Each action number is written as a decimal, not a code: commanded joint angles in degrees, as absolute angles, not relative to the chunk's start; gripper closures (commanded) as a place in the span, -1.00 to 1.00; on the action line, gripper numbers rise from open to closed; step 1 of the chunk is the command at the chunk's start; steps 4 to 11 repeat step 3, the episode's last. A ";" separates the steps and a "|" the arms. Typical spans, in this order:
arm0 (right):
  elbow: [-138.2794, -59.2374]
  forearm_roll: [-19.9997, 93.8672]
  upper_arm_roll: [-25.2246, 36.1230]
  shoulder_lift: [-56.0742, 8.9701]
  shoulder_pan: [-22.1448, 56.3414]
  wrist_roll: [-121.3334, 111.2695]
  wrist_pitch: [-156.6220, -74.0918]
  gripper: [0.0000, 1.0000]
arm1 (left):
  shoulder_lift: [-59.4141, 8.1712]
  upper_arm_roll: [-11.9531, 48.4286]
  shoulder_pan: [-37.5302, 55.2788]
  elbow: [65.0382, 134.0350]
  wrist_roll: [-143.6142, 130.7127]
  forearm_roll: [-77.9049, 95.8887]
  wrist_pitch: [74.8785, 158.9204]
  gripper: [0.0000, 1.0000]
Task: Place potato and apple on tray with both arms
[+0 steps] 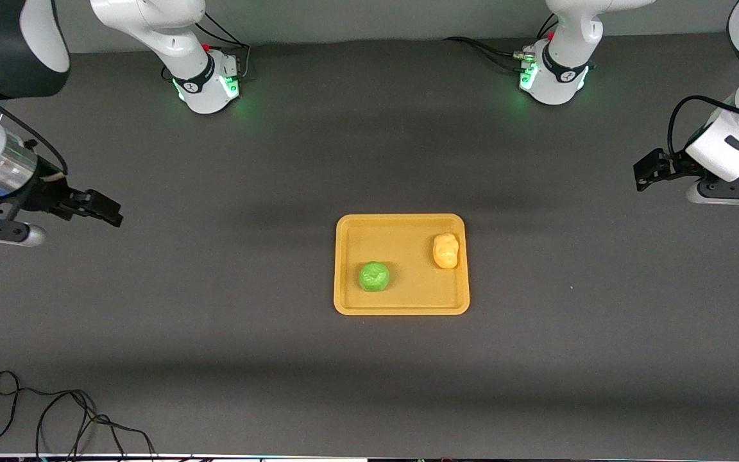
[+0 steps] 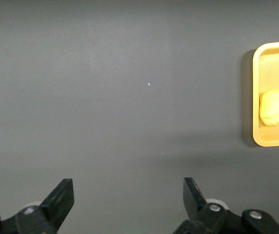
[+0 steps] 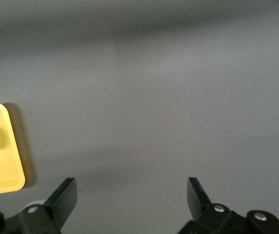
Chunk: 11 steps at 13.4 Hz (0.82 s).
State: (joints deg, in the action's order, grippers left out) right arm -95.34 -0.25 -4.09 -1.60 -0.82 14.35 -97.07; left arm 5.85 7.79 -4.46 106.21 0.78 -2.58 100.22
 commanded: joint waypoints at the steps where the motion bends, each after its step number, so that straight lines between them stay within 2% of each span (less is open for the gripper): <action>1: -97.03 2.81 -5.10 2.28 -3.60 12.22 -93.97 -1.00 | 6.77 8.09 -4.83 107.23 1.76 -2.29 100.37 -1.00; 11: -96.94 2.55 -5.18 2.29 -3.34 11.87 -94.04 -1.00 | 6.77 8.09 -4.92 107.31 1.76 -2.29 100.37 -1.00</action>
